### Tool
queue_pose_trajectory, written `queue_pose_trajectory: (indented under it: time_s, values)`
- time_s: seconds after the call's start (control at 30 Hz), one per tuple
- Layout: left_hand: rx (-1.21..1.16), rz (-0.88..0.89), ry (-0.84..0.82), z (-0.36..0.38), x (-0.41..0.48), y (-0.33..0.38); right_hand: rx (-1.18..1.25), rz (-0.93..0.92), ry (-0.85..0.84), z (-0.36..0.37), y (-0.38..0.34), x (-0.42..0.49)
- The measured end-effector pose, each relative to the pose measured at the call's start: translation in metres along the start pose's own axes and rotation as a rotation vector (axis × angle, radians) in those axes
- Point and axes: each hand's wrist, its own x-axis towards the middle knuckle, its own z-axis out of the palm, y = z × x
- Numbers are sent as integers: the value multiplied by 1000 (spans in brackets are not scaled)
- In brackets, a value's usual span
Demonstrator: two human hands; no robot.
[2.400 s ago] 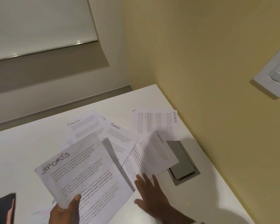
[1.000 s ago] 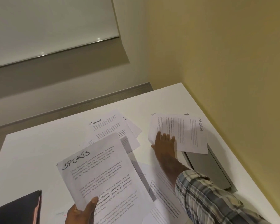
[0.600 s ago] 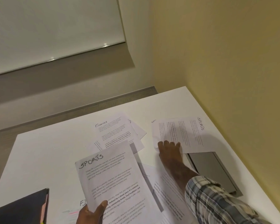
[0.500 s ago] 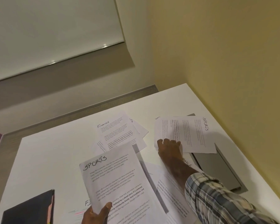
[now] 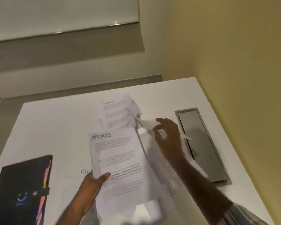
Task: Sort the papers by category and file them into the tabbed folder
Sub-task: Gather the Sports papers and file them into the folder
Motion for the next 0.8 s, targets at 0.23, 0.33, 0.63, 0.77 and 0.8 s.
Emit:
queue_pose_trajectory:
  time_s: [0.23, 0.33, 0.63, 0.77, 0.8]
  values:
    - [-161, -50, -224, 18, 7, 6, 78, 55, -361, -80, -54, -85]
    - [-211, -105, -282, 12, 9, 7, 224, 139, -423, -98, -60, -103]
    - [-428, 94, -434, 30, -50, 50, 394, 324, -411, -130, -51, -97]
    - [-379, 252, -348, 41, -74, 52, 475, 273, -417, -132, -72, -96]
    - [-359, 262, -333, 43, -76, 51, 442, 276, -409, -131, -76, -97]
